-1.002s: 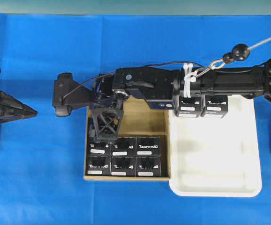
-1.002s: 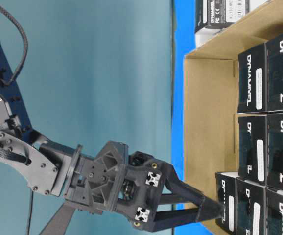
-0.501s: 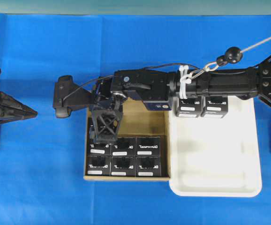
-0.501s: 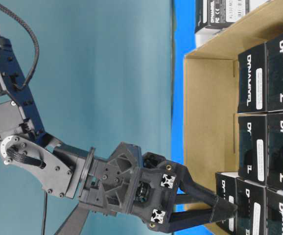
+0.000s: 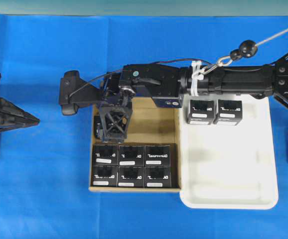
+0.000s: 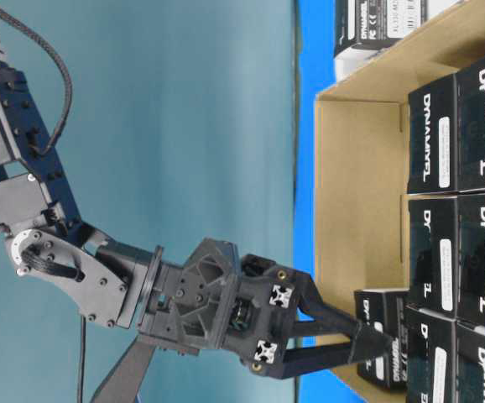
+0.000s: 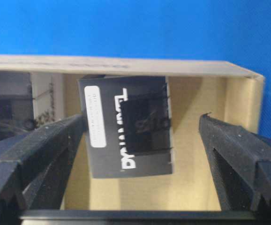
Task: Pick the box from inside the cardboard box.
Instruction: 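Lower the open right gripper onto the top-left black box, then close the right gripper on the black box, then lift the black box and carry it right over the white tray, then lower the black box into the tray below the two boxes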
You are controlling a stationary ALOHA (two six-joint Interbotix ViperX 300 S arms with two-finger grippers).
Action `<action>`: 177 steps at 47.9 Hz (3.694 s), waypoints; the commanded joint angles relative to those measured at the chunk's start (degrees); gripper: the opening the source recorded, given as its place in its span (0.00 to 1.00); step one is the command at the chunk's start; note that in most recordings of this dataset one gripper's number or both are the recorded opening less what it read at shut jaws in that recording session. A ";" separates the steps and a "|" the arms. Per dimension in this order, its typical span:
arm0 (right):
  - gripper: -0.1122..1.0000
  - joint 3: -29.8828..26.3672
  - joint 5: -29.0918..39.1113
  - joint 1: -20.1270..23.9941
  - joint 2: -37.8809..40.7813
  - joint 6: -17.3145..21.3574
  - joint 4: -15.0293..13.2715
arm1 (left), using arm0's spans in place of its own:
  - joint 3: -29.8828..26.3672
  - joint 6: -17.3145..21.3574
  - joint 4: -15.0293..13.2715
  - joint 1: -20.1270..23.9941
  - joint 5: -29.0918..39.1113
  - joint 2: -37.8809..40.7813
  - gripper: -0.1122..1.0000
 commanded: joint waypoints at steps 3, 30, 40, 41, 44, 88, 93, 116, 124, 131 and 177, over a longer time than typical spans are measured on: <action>0.99 -0.35 -0.26 1.23 0.18 -0.26 0.53 | -1.58 -0.09 0.09 -0.09 -0.26 0.53 0.06; 0.99 -0.18 -2.11 1.93 2.64 -0.70 0.09 | -1.49 -0.09 0.09 -0.09 -0.26 0.62 0.06; 0.98 0.09 -2.46 1.67 2.64 -0.70 0.09 | -1.58 0.00 0.09 -0.09 -0.26 0.62 0.06; 0.98 0.09 -2.46 1.67 2.64 -0.70 0.09 | -1.49 0.00 0.09 -0.09 -0.26 0.62 0.06; 0.96 0.18 -2.29 1.67 2.55 -0.70 0.09 | -1.58 -0.09 0.09 -0.09 -0.26 0.62 0.06; 0.68 2.37 13.71 -0.26 -16.79 -0.44 0.35 | -1.49 0.00 0.09 -0.09 -0.26 0.62 0.06; 0.68 5.01 15.03 -0.62 -21.80 -0.18 0.44 | -1.49 0.00 0.09 -0.09 -0.26 0.62 0.06; 0.68 22.32 13.97 -0.70 -35.16 3.69 0.44 | -1.58 -0.09 0.18 -0.09 -0.26 0.62 0.06; 0.68 28.74 10.99 -0.70 -38.94 4.48 0.44 | -1.58 -0.09 0.09 -0.09 -0.26 0.62 0.06; 0.68 35.42 7.47 -0.70 -42.45 4.66 0.53 | -1.58 -0.09 0.09 -0.09 -0.26 0.62 0.06; 0.67 56.69 -19.25 3.16 -38.85 4.48 0.44 | -1.58 -0.09 0.09 -0.09 -0.35 0.62 0.06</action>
